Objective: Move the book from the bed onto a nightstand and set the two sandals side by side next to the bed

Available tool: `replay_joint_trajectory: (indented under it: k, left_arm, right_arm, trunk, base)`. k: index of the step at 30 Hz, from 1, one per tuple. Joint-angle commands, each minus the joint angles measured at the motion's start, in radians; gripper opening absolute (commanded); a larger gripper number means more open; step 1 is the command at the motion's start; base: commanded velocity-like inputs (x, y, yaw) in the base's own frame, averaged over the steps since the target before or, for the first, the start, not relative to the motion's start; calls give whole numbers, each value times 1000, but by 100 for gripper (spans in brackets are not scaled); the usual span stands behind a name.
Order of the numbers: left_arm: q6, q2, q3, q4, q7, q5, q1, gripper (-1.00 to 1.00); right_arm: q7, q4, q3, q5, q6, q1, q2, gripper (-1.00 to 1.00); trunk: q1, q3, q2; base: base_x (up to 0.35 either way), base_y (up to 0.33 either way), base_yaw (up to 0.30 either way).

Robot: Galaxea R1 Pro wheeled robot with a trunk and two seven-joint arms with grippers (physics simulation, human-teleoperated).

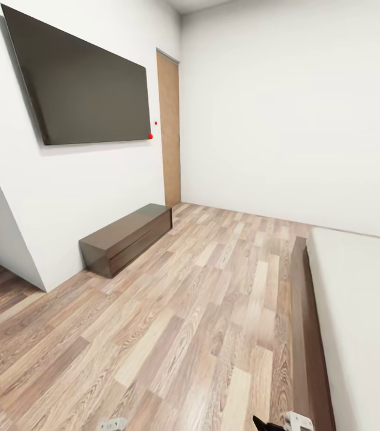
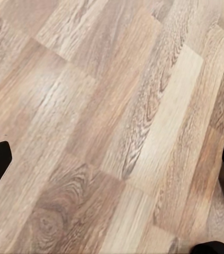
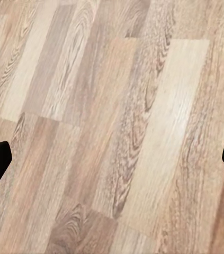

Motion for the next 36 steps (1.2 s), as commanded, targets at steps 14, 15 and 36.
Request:
replay_joint_trajectory:
  k: [14, 15, 36]
  left_arm:
    - [-4, 0, 5, 1, -3, -5, -1, 100]
    - [-4, 0, 5, 1, -3, -5, -1, 100]
    - [-4, 0, 5, 1, -3, -5, -1, 100]
  right_arm:
    - [6, 4, 8, -10, -5, -2, 0, 100]
    - [6, 4, 8, -10, -5, -1, 0, 100]
    - [5, 4, 8, -8, -5, -1, 4, 100]
  trunk:
    - [1, -1, 0]
    - [1, -1, 0]
    - [1, -1, 0]
  base:
    - [331, 0, 0]
    - [331, 0, 0]
    - [331, 0, 0]
